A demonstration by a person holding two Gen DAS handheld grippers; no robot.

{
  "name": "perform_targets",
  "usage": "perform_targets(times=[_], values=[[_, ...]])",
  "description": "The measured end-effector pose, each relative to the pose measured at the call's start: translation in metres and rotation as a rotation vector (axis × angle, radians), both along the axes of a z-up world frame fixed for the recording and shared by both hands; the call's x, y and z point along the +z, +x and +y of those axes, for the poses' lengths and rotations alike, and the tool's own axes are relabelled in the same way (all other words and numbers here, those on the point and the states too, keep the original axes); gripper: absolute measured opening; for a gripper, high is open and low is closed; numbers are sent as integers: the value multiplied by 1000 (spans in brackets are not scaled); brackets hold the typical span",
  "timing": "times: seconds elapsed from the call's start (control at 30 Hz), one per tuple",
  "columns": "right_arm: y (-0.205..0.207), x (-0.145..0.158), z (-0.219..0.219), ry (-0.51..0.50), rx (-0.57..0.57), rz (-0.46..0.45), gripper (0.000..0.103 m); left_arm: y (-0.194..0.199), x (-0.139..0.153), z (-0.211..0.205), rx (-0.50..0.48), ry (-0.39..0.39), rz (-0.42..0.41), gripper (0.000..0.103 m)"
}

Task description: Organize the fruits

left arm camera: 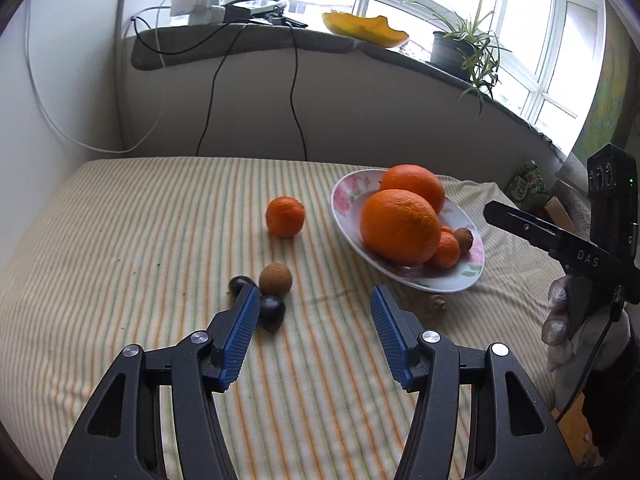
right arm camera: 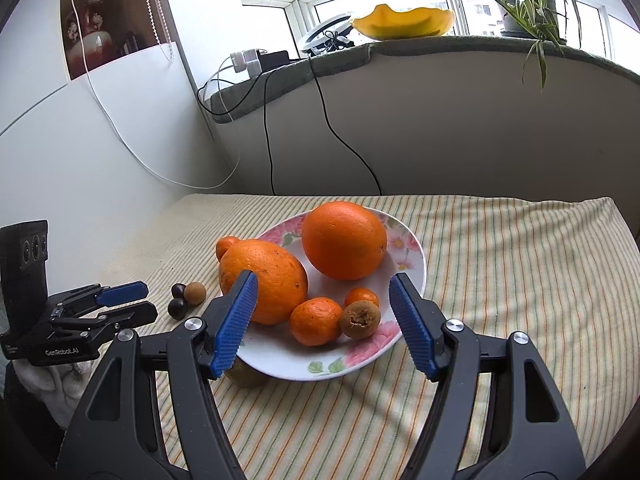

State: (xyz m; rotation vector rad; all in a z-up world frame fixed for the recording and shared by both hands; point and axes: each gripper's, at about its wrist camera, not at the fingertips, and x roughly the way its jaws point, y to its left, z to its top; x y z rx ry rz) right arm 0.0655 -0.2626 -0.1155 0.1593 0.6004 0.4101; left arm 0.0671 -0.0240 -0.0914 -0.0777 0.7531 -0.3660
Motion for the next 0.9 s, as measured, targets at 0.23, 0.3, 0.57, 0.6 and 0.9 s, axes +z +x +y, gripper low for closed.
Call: perform_targets(times=[0.23,0.3,0.57,0.6,0.9], values=[[-14,4,7,2,15,25,82,3,-8,16,32,-2,16,57],[-20,3,9,3,23,38,82,3,-11,19,35,-6,24,57],[-38,-11,18,9,40,100,82,6,-23,24,27,-14,56,53],[-39,-14,20,12,43,113,82,7,-24,25,27,-14,59,52],[-36,-34,42,-24,88,185,69,10,-27,27,4,-24,87,42]])
